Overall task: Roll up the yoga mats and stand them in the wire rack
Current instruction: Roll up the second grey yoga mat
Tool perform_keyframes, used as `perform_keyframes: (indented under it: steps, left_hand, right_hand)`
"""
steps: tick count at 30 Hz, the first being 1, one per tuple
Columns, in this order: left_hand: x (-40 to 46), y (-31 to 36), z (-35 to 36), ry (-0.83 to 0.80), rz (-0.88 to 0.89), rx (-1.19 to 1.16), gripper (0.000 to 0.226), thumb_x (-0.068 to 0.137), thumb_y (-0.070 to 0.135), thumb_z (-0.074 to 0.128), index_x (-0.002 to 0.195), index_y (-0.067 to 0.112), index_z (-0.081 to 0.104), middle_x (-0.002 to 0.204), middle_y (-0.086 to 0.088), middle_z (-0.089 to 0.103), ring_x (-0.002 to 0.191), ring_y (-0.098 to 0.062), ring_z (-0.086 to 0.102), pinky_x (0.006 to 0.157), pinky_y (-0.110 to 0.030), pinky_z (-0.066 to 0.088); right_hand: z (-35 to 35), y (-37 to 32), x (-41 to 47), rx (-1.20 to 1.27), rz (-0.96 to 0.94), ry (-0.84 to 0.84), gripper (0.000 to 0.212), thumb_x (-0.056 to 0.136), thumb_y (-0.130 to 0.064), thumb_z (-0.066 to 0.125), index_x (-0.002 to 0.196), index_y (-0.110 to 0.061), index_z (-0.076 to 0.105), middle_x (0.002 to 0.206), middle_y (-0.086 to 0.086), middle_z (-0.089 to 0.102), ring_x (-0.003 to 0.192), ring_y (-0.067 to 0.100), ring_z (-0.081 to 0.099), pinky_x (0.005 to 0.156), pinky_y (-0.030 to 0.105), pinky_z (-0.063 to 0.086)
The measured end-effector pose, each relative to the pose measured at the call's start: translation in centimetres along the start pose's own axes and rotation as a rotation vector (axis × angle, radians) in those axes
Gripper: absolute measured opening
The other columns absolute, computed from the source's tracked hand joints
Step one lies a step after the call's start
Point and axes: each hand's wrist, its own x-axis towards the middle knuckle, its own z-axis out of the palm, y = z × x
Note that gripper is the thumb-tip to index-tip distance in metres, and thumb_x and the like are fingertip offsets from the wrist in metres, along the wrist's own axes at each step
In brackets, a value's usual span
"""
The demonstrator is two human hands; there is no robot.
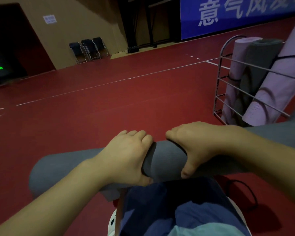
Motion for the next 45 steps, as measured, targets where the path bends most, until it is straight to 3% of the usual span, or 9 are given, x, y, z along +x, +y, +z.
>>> perform_keyframes:
  steps: [5,14,17,20,26,29,34,40,45]
  left_hand:
    - [-0.3,1.3,3.8,-0.285,-0.039,-0.136,0.074,0.059,0.066,0.07,0.112,0.018,0.05,0.103,0.001,0.056,0.092,-0.022,0.057,0.077,-0.032,0.044]
    - [3.6,-2.1,4.7,-0.56,-0.136,-0.574,0.074,0.055,0.055,0.084,0.118,0.029,0.057,0.108,0.012,0.062,0.096,-0.012,0.058,0.085,-0.033,0.051]
    - [4.7,-3.6,5.1,-0.645,-0.212,-0.686,0.072,0.053,0.054,0.084,0.117,0.033,0.06,0.11,0.015,0.062,0.1,-0.011,0.06,0.091,-0.036,0.052]
    - [5.7,-4.4,4.9,-0.724,-0.262,-0.743,0.065,0.056,0.05,0.085,0.114,0.033,0.062,0.109,0.014,0.064,0.1,-0.013,0.061,0.092,-0.038,0.052]
    - [6.8,-4.2,4.2,-0.828,-0.244,-0.719,0.063,0.067,0.043,0.082,0.124,0.026,0.06,0.117,0.007,0.065,0.105,-0.015,0.062,0.098,-0.037,0.049]
    - [6.2,-3.8,3.6,-0.758,-0.192,-0.643,0.065,0.07,0.047,0.079,0.128,0.027,0.057,0.12,0.008,0.062,0.108,-0.014,0.059,0.097,-0.034,0.048]
    - [3.7,-3.1,2.8,-0.384,-0.107,-0.334,0.057,0.072,0.042,0.077,0.122,0.022,0.061,0.112,0.001,0.061,0.1,-0.019,0.056,0.085,-0.035,0.048]
    - [2.9,-2.5,5.0,-0.301,-0.137,-0.291,0.065,0.074,0.039,0.076,0.131,0.017,0.056,0.125,-0.006,0.058,0.113,-0.025,0.054,0.092,-0.037,0.045]
    - [4.0,-3.2,4.9,-0.29,-0.176,-0.331,0.057,0.078,0.033,0.075,0.131,0.018,0.057,0.126,-0.004,0.061,0.114,-0.025,0.054,0.09,-0.033,0.044]
  right_hand:
    - [3.9,-0.3,2.4,0.127,0.02,-0.209,0.074,0.057,-0.055,0.082,0.114,-0.026,0.045,0.107,-0.008,0.054,0.095,0.014,0.054,0.082,0.033,0.051]
    - [2.7,2.1,4.9,0.253,0.139,-0.444,0.073,0.055,-0.06,0.081,0.117,-0.033,0.052,0.118,-0.01,0.056,0.105,0.015,0.057,0.094,0.041,0.05]
    - [1.2,2.0,4.5,0.043,0.18,-0.232,0.085,0.059,-0.059,0.08,0.132,-0.028,0.05,0.132,-0.007,0.053,0.117,0.019,0.051,0.098,0.04,0.046]
    - [0.9,0.9,3.5,0.024,0.123,0.027,0.078,0.066,-0.054,0.077,0.134,-0.03,0.047,0.131,-0.01,0.052,0.117,0.016,0.05,0.092,0.035,0.047]
    - [3.4,0.7,2.9,0.164,0.106,0.083,0.063,0.068,-0.045,0.08,0.126,-0.032,0.056,0.122,-0.011,0.059,0.109,0.012,0.054,0.089,0.031,0.048]
    - [3.5,1.3,3.1,0.26,0.106,0.085,0.057,0.071,-0.04,0.08,0.123,-0.031,0.06,0.122,-0.012,0.061,0.109,0.009,0.056,0.092,0.029,0.048]
    - [3.0,3.2,4.4,0.339,0.093,0.001,0.05,0.08,-0.038,0.072,0.128,-0.033,0.057,0.126,-0.013,0.058,0.114,0.009,0.054,0.098,0.031,0.045]
    - [2.7,4.0,5.8,0.374,0.139,-0.095,0.045,0.091,-0.035,0.059,0.135,-0.03,0.051,0.134,-0.009,0.053,0.117,0.012,0.051,0.104,0.037,0.041]
    - [2.7,3.0,5.4,0.24,0.146,0.092,0.038,0.088,-0.03,0.064,0.125,-0.025,0.061,0.123,-0.007,0.062,0.11,0.012,0.056,0.092,0.028,0.046]
